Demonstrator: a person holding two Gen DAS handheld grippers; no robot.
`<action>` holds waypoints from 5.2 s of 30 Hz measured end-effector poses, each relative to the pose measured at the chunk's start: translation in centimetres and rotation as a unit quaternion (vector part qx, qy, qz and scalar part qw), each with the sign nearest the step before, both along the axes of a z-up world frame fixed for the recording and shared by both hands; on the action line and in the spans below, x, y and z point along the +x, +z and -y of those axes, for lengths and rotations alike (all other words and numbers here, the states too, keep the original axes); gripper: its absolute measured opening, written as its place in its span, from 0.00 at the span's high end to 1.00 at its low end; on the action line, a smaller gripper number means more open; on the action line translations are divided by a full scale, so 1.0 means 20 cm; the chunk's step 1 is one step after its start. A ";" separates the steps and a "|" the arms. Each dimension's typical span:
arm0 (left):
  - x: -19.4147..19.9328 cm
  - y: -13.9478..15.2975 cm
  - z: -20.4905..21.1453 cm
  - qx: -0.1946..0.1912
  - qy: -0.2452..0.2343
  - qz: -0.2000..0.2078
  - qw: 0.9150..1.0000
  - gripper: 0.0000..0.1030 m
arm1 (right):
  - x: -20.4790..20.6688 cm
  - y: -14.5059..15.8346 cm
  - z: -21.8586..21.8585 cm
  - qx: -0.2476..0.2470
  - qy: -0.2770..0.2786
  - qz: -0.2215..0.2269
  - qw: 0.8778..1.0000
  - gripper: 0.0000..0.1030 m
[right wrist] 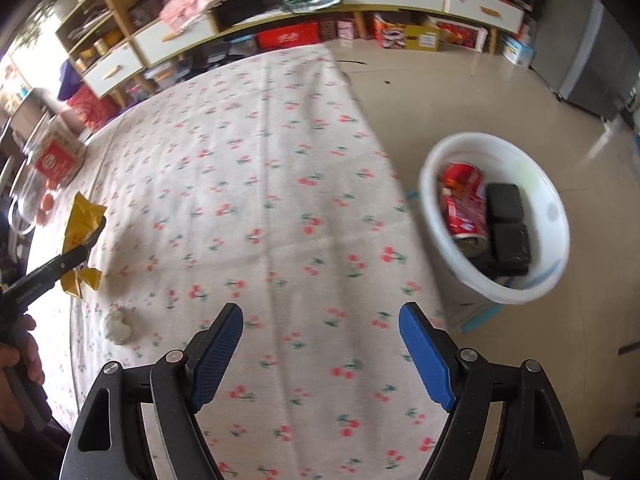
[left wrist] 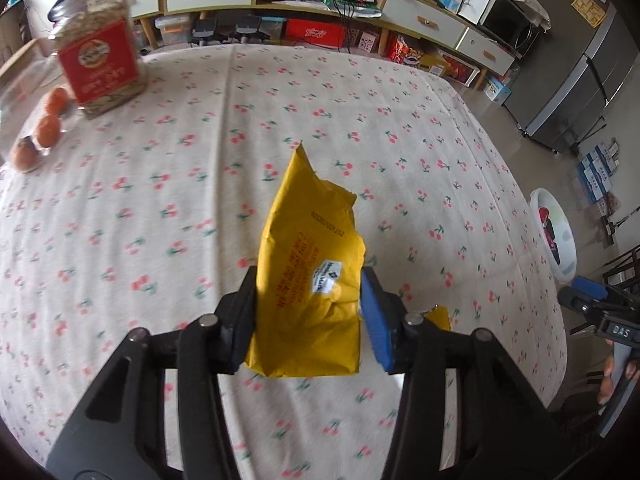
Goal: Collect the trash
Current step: 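Grasp the yellow snack bag with the left tool while the right tool returns to the table, then grasp the crumpled white tissue with the right tool while the left tool holds the bag, then carry the yellow bag and white tissue with both tools over the white bin, then open the left tool to drop the bag while the right tool drops the tissue into the bin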
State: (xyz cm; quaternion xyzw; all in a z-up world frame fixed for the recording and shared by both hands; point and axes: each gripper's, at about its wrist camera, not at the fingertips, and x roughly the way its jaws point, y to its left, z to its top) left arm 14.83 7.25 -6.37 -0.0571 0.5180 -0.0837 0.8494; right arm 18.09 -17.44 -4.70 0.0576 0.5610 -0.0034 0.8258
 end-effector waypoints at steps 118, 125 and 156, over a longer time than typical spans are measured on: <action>0.15 0.06 1.96 -0.026 -0.270 -0.003 0.963 0.51 | -0.41 0.04 1.32 0.062 -0.180 0.086 0.978 0.71; 0.17 0.07 2.02 -0.023 -0.282 0.009 0.959 0.41 | -0.42 0.04 1.39 0.065 -0.191 0.086 0.976 0.71; 0.09 0.18 1.25 0.049 -0.161 0.047 0.985 0.06 | -0.07 -0.08 1.18 0.105 -0.174 0.046 0.978 0.68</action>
